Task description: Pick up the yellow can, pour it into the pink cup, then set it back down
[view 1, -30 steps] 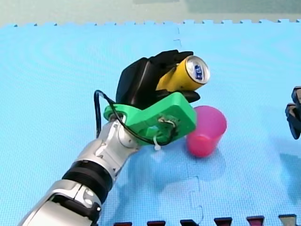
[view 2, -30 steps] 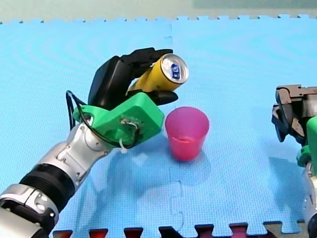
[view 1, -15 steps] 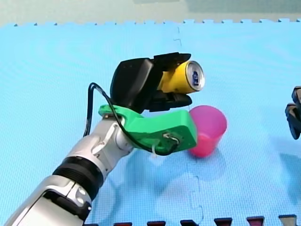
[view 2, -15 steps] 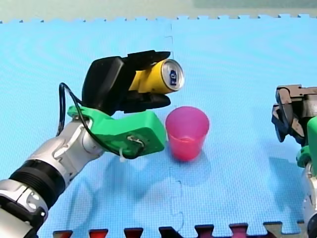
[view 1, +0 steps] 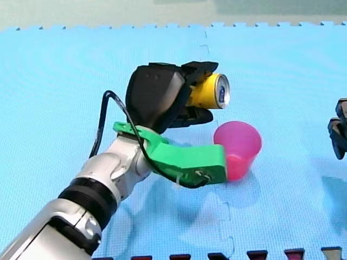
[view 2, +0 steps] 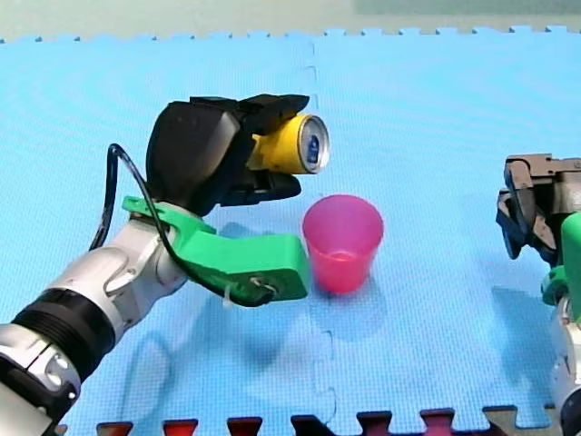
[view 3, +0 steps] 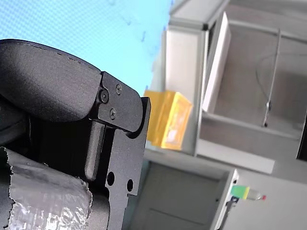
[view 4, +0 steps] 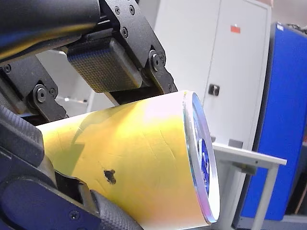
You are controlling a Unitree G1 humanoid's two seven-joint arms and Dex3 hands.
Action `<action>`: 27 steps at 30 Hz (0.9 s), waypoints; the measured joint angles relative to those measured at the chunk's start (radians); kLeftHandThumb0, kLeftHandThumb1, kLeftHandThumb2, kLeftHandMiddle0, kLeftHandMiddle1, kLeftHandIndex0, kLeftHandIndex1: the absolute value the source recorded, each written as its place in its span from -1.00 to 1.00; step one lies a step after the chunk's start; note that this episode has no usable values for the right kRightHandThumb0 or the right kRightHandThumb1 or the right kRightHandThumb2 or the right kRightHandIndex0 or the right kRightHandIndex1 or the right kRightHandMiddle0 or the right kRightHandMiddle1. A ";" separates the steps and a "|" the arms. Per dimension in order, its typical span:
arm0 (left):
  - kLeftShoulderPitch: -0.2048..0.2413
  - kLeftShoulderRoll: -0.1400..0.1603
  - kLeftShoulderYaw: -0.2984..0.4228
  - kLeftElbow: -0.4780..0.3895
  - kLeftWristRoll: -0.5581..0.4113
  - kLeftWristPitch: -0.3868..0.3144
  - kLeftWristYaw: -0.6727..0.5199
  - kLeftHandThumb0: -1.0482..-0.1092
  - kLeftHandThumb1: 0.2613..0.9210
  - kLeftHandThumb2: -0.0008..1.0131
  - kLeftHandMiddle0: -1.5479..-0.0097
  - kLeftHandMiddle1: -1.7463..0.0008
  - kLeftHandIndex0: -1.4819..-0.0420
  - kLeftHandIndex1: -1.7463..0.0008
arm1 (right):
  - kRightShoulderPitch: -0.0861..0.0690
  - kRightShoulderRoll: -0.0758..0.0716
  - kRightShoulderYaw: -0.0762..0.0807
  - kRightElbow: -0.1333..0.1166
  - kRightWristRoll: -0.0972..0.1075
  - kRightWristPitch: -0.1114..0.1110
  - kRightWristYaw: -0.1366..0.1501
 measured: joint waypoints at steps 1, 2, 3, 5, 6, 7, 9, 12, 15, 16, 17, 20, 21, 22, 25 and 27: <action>-0.002 0.000 -0.002 0.002 -0.001 0.000 0.001 0.41 0.73 -0.99 -0.77 0.97 -0.60 0.99 | 0.000 0.000 0.000 0.000 0.000 0.000 -0.001; -0.003 0.000 -0.004 0.004 -0.001 0.001 0.001 0.41 0.74 -0.99 -0.77 0.96 -0.60 0.99 | 0.000 0.001 0.000 0.000 0.000 0.000 -0.002; -0.004 0.000 -0.006 0.005 -0.002 0.001 0.002 0.41 0.74 -0.99 -0.78 0.96 -0.60 0.99 | 0.000 0.001 0.000 0.000 0.000 0.000 -0.005; -0.006 0.001 -0.010 0.007 -0.002 0.001 0.004 0.41 0.75 -0.99 -0.78 0.96 -0.60 0.99 | 0.000 0.001 0.001 0.000 -0.001 0.001 -0.009; -0.007 0.001 -0.011 0.007 -0.002 0.001 0.005 0.41 0.76 -0.99 -0.78 0.96 -0.60 1.00 | 0.000 0.001 0.002 0.000 -0.002 0.001 -0.011; -0.007 0.001 -0.014 0.008 -0.002 0.000 0.007 0.41 0.76 -0.99 -0.78 0.96 -0.59 1.00 | 0.000 0.002 0.002 0.000 -0.003 0.002 -0.013; -0.008 0.002 -0.019 0.010 -0.001 0.002 0.015 0.41 0.76 -0.99 -0.79 0.96 -0.59 1.00 | 0.000 0.002 0.003 0.000 -0.005 0.003 -0.016; -0.010 0.005 -0.031 0.013 0.011 0.010 0.033 0.42 0.77 -0.99 -0.81 0.94 -0.58 1.00 | 0.000 0.002 0.003 0.000 -0.008 0.004 -0.020; -0.012 0.009 -0.051 0.016 0.036 0.024 0.063 0.46 0.77 -0.99 -0.85 0.90 -0.59 0.99 | 0.000 0.002 0.004 -0.001 -0.009 0.005 -0.023; -0.014 0.011 -0.059 0.017 0.045 0.028 0.078 0.48 0.77 -1.00 -0.74 0.68 -0.60 0.99 | 0.000 0.003 0.004 -0.001 -0.009 0.007 -0.024; -0.015 0.012 -0.066 0.018 0.057 0.031 0.093 0.49 0.78 -1.00 -0.53 0.29 -0.60 1.00 | 0.000 0.003 0.004 -0.001 -0.009 0.008 -0.024; -0.020 0.014 -0.087 0.023 0.080 0.037 0.139 0.52 0.79 -1.00 -0.20 -0.34 -0.63 0.99 | 0.000 0.003 0.003 -0.003 -0.008 0.015 -0.026; -0.021 0.014 -0.092 0.026 0.084 0.039 0.153 0.53 0.79 -1.00 -0.17 -0.41 -0.63 0.99 | 0.000 0.003 0.003 -0.003 -0.008 0.017 -0.027; -0.022 0.014 -0.096 0.028 0.088 0.041 0.163 0.54 0.79 -1.00 -0.16 -0.48 -0.64 0.99 | 0.000 0.003 0.003 -0.004 -0.008 0.018 -0.028; -0.025 0.012 -0.106 0.036 0.099 0.048 0.200 0.56 0.79 -1.00 -0.14 -0.53 -0.64 0.99 | 0.000 0.003 0.003 -0.005 -0.008 0.024 -0.028; -0.027 0.009 -0.110 0.042 0.101 0.052 0.214 0.56 0.79 -1.00 -0.14 -0.54 -0.64 0.99 | 0.000 0.003 0.003 -0.005 -0.008 0.027 -0.028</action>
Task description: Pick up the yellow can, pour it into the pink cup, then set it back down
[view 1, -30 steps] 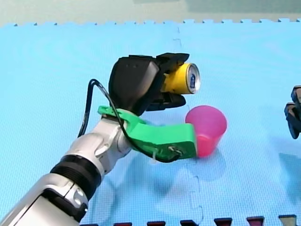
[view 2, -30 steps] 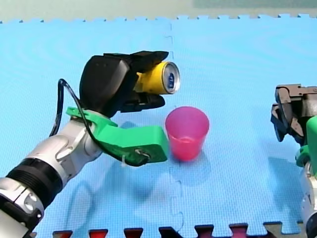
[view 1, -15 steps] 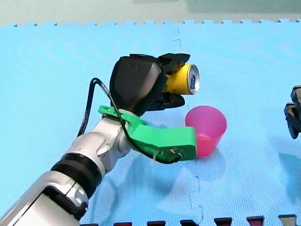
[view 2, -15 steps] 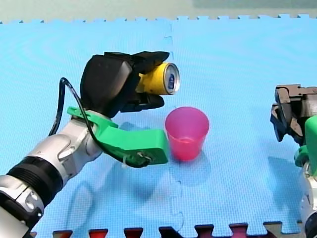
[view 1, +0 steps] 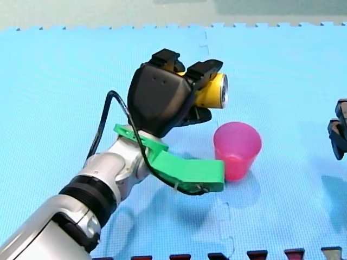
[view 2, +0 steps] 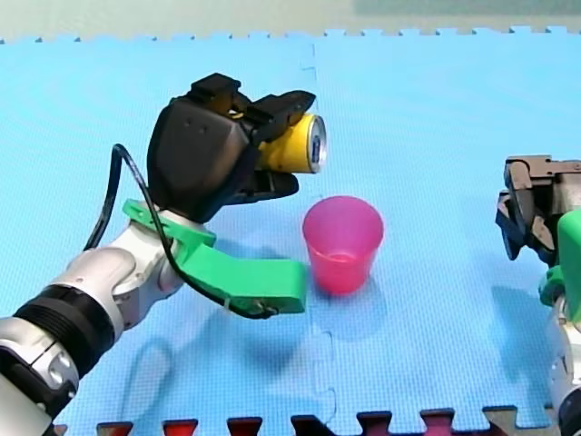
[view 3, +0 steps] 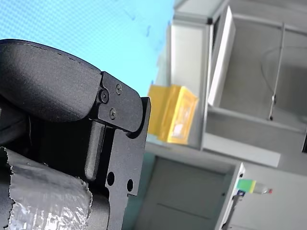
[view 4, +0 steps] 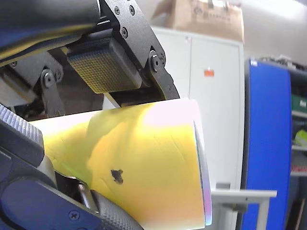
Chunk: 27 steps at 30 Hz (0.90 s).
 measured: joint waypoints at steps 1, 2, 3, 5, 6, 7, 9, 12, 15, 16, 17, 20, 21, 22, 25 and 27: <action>-0.001 -0.002 -0.002 0.003 0.001 0.002 0.005 0.56 0.79 -1.00 -0.14 -0.55 -0.64 0.99 | 0.000 0.000 0.000 0.000 0.000 0.001 0.000; -0.002 -0.003 -0.003 0.005 0.001 0.003 0.008 0.57 0.80 -1.00 -0.14 -0.55 -0.64 0.99 | 0.000 0.000 -0.001 -0.001 0.001 0.001 0.001; -0.003 -0.005 -0.005 0.008 0.001 0.004 0.010 0.57 0.80 -1.00 -0.13 -0.57 -0.64 0.99 | 0.000 0.000 -0.001 -0.001 0.001 0.002 0.001; -0.003 -0.007 -0.006 0.011 0.001 0.005 0.015 0.56 0.80 -1.00 -0.13 -0.59 -0.64 0.99 | 0.000 0.000 -0.002 -0.001 0.001 0.002 0.001; -0.004 -0.008 -0.006 0.013 0.000 0.005 0.017 0.56 0.80 -1.00 -0.12 -0.61 -0.64 0.99 | 0.000 0.000 -0.002 -0.001 0.002 0.002 0.001; -0.004 -0.009 -0.007 0.014 -0.002 0.005 0.018 0.56 0.80 -1.00 -0.11 -0.62 -0.64 0.99 | 0.000 0.000 -0.002 -0.001 0.002 0.002 0.002; -0.004 -0.009 -0.006 0.017 -0.004 0.003 0.019 0.56 0.81 -1.00 -0.11 -0.64 -0.63 0.99 | 0.000 0.000 -0.003 -0.001 0.002 0.002 0.002; -0.004 -0.009 -0.006 0.018 -0.008 -0.003 0.019 0.55 0.81 -1.00 -0.10 -0.65 -0.62 0.99 | 0.000 -0.001 -0.003 -0.001 0.003 0.002 0.003; -0.002 -0.009 -0.001 0.018 -0.022 -0.013 0.019 0.53 0.82 -1.00 -0.10 -0.66 -0.59 1.00 | 0.000 -0.001 -0.003 -0.001 0.003 0.002 0.004; 0.000 -0.009 0.004 0.018 -0.028 -0.018 0.019 0.52 0.82 -0.99 -0.09 -0.65 -0.58 1.00 | 0.000 -0.001 -0.003 -0.001 0.003 0.002 0.005; 0.002 -0.008 0.010 0.018 -0.038 -0.025 0.019 0.48 0.83 -1.00 -0.14 -0.46 -0.55 1.00 | 0.000 -0.001 -0.003 -0.001 0.003 0.002 0.005; 0.014 -0.007 0.037 0.018 -0.081 -0.065 0.021 0.38 0.84 -1.00 -0.33 0.20 -0.55 1.00 | 0.001 -0.002 -0.003 -0.001 0.003 0.001 0.009; 0.020 -0.007 0.054 0.019 -0.105 -0.091 0.021 0.34 0.83 -1.00 -0.44 0.54 -0.56 1.00 | 0.001 -0.003 -0.004 -0.001 0.003 0.000 0.010; 0.025 -0.008 0.066 0.020 -0.122 -0.112 0.020 0.34 0.80 -1.00 -0.51 0.73 -0.58 0.99 | 0.001 -0.003 -0.004 -0.001 0.003 0.000 0.012; 0.047 -0.016 0.120 0.032 -0.197 -0.192 0.020 0.38 0.70 -1.00 -0.61 0.85 -0.60 0.99 | 0.001 -0.005 -0.004 0.001 0.003 -0.002 0.019; 0.061 -0.022 0.152 0.047 -0.237 -0.234 0.020 0.38 0.68 -1.00 -0.64 0.88 -0.60 0.99 | 0.001 -0.007 -0.005 0.002 0.005 -0.007 0.026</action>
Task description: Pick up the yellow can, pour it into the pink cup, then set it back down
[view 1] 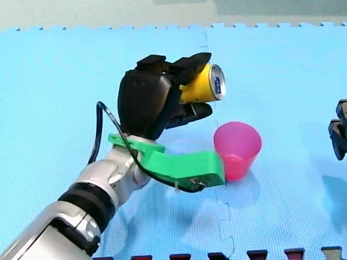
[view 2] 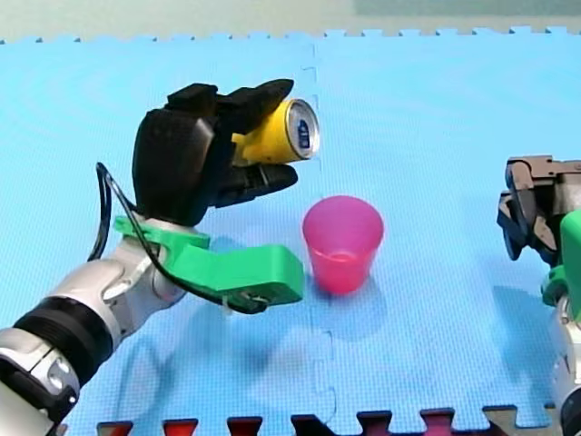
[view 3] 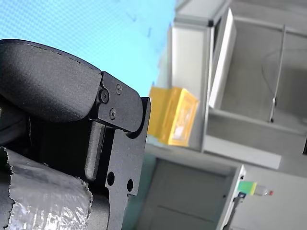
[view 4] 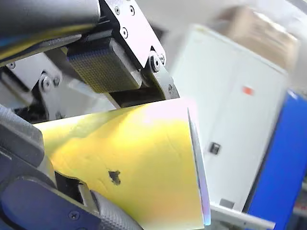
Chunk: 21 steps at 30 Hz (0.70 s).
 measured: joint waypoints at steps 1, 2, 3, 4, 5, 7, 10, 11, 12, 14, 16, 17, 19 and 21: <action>0.006 -0.002 0.014 0.010 -0.015 -0.019 0.000 0.37 0.67 -1.00 -0.65 0.89 -0.61 0.99 | 0.000 -0.002 -0.001 0.001 0.001 -0.003 0.005; 0.009 -0.002 0.022 0.017 -0.024 -0.030 0.000 0.37 0.67 -1.00 -0.66 0.89 -0.61 0.99 | 0.000 -0.002 -0.001 0.001 0.002 -0.005 0.007; 0.014 -0.004 0.032 0.025 -0.035 -0.046 0.000 0.36 0.66 -1.00 -0.66 0.90 -0.61 0.99 | 0.000 -0.003 -0.001 0.002 0.003 -0.006 0.009; 0.018 -0.006 0.040 0.030 -0.042 -0.054 0.000 0.35 0.66 -1.00 -0.67 0.91 -0.61 0.99 | 0.000 -0.003 -0.001 0.002 0.003 -0.007 0.010; 0.022 -0.010 0.049 0.037 -0.050 -0.066 0.000 0.34 0.66 -1.00 -0.67 0.91 -0.61 0.99 | 0.001 -0.003 -0.001 0.003 0.003 -0.008 0.011; 0.027 -0.016 0.060 0.045 -0.063 -0.079 0.000 0.32 0.65 -1.00 -0.67 0.93 -0.61 1.00 | 0.001 -0.004 -0.001 0.003 0.003 -0.008 0.011; 0.034 -0.024 0.083 0.050 -0.083 -0.094 -0.011 0.30 0.65 -1.00 -0.68 0.94 -0.61 1.00 | 0.001 -0.004 -0.001 0.003 0.004 -0.008 0.012; 0.037 -0.026 0.091 0.051 -0.091 -0.098 -0.018 0.30 0.65 -1.00 -0.68 0.94 -0.61 1.00 | 0.001 -0.004 -0.001 0.003 0.004 -0.008 0.012; 0.043 -0.030 0.104 0.050 -0.110 -0.104 -0.034 0.29 0.65 -1.00 -0.69 0.95 -0.61 1.00 | 0.001 -0.004 -0.002 0.003 0.006 -0.008 0.014; 0.056 -0.038 0.133 0.049 -0.150 -0.121 -0.075 0.28 0.65 -1.00 -0.69 0.95 -0.60 1.00 | 0.001 -0.005 -0.002 0.003 0.007 -0.008 0.018; 0.076 -0.044 0.165 0.047 -0.195 -0.145 -0.124 0.27 0.66 -0.99 -0.67 0.97 -0.59 1.00 | 0.001 -0.006 -0.003 0.003 0.008 -0.008 0.022; 0.088 -0.047 0.184 0.046 -0.223 -0.163 -0.152 0.27 0.67 -0.99 -0.66 0.97 -0.58 1.00 | 0.001 -0.006 -0.004 0.003 0.009 -0.008 0.024; 0.110 -0.049 0.217 0.043 -0.266 -0.199 -0.201 0.26 0.68 -0.99 -0.66 0.98 -0.56 1.00 | 0.001 -0.008 -0.006 0.004 0.010 -0.008 0.028; 0.126 -0.052 0.252 0.037 -0.310 -0.223 -0.250 0.30 0.68 -0.99 -0.66 0.98 -0.56 1.00 | 0.001 -0.009 -0.007 0.004 0.010 -0.008 0.030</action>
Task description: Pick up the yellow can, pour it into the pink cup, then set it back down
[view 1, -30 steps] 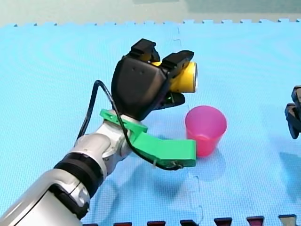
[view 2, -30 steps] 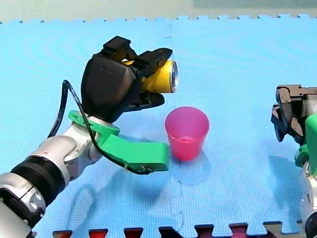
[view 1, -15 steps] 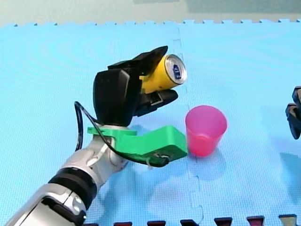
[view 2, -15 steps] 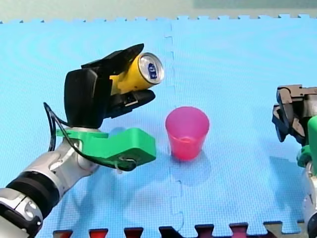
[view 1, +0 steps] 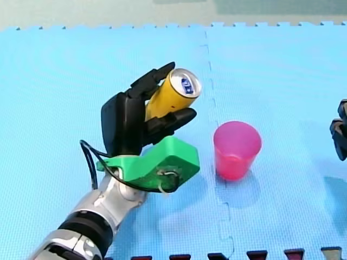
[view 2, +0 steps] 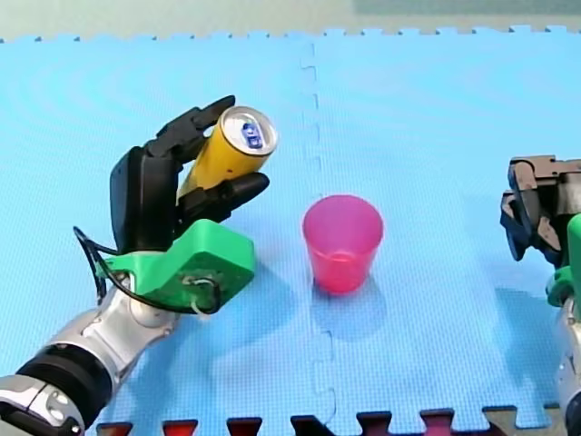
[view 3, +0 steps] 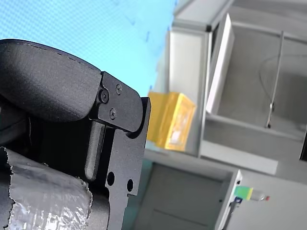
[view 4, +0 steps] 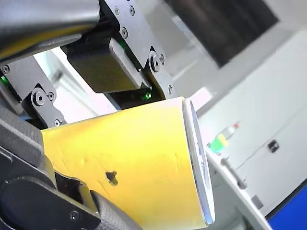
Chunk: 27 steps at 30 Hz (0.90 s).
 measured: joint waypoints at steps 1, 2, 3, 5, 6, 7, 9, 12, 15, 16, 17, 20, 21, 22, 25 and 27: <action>0.006 -0.001 0.014 -0.004 -0.015 -0.003 -0.018 0.31 0.68 -0.99 -0.66 0.98 -0.56 1.00 | 0.000 0.000 0.000 0.000 0.000 0.000 0.001; 0.016 -0.003 0.032 -0.011 -0.035 -0.004 -0.038 0.32 0.68 -0.99 -0.66 0.99 -0.56 1.00 | 0.000 -0.001 -0.001 0.001 0.000 0.000 0.001; 0.022 -0.003 0.041 -0.016 -0.042 -0.003 -0.046 0.32 0.69 -0.99 -0.66 0.99 -0.56 1.00 | 0.000 -0.003 -0.001 0.001 0.000 0.000 0.002; 0.039 -0.003 0.061 -0.032 -0.057 -0.004 -0.066 0.33 0.69 -0.99 -0.66 0.99 -0.56 1.00 | -0.001 -0.006 -0.001 0.002 -0.001 0.000 0.003; 0.046 -0.004 0.073 -0.037 -0.074 -0.008 -0.086 0.34 0.69 -0.99 -0.66 0.99 -0.56 1.00 | -0.001 -0.007 -0.001 0.002 -0.001 0.000 0.003; 0.055 -0.007 0.089 -0.042 -0.102 -0.019 -0.122 0.34 0.69 -0.99 -0.66 0.99 -0.56 1.00 | -0.002 -0.008 -0.001 0.003 -0.001 0.000 0.004; 0.067 -0.014 0.117 -0.044 -0.151 -0.039 -0.188 0.35 0.70 -1.00 -0.66 0.99 -0.56 1.00 | -0.003 -0.008 -0.001 0.003 -0.001 0.000 0.006; 0.079 -0.025 0.159 -0.045 -0.219 -0.071 -0.285 0.36 0.70 -1.00 -0.69 0.98 -0.56 1.00 | -0.005 -0.009 -0.001 0.007 -0.001 0.001 0.009; 0.084 -0.038 0.203 -0.045 -0.286 -0.095 -0.381 0.37 0.70 -1.00 -0.70 0.98 -0.56 1.00 | -0.008 -0.013 -0.003 0.013 0.000 0.001 0.017; 0.085 -0.043 0.219 -0.045 -0.311 -0.099 -0.420 0.38 0.70 -1.00 -0.70 0.98 -0.56 1.00 | -0.009 -0.014 -0.004 0.015 0.001 0.001 0.022; 0.085 -0.047 0.230 -0.045 -0.328 -0.101 -0.447 0.38 0.70 -1.00 -0.71 0.98 -0.56 1.00 | -0.009 -0.014 -0.005 0.017 0.002 0.001 0.026; 0.085 -0.060 0.267 -0.046 -0.375 -0.107 -0.532 0.41 0.70 -1.00 -0.71 0.98 -0.57 1.00 | -0.011 -0.016 -0.010 0.024 0.009 -0.001 0.040; 0.085 -0.062 0.275 -0.048 -0.384 -0.107 -0.548 0.41 0.71 -1.00 -0.71 0.98 -0.57 1.00 | -0.011 -0.016 -0.012 0.025 0.011 -0.002 0.043; 0.085 -0.064 0.284 -0.052 -0.389 -0.107 -0.563 0.42 0.71 -1.00 -0.71 0.98 -0.57 1.00 | -0.011 -0.016 -0.013 0.026 0.012 -0.003 0.045; 0.087 -0.065 0.305 -0.070 -0.397 -0.107 -0.590 0.43 0.72 -0.99 -0.72 0.98 -0.57 1.00 | -0.012 -0.016 -0.016 0.027 0.014 -0.004 0.050; 0.095 -0.060 0.310 -0.091 -0.381 -0.105 -0.574 0.44 0.72 -0.99 -0.72 0.99 -0.57 1.00 | -0.012 -0.016 -0.018 0.027 0.015 -0.004 0.052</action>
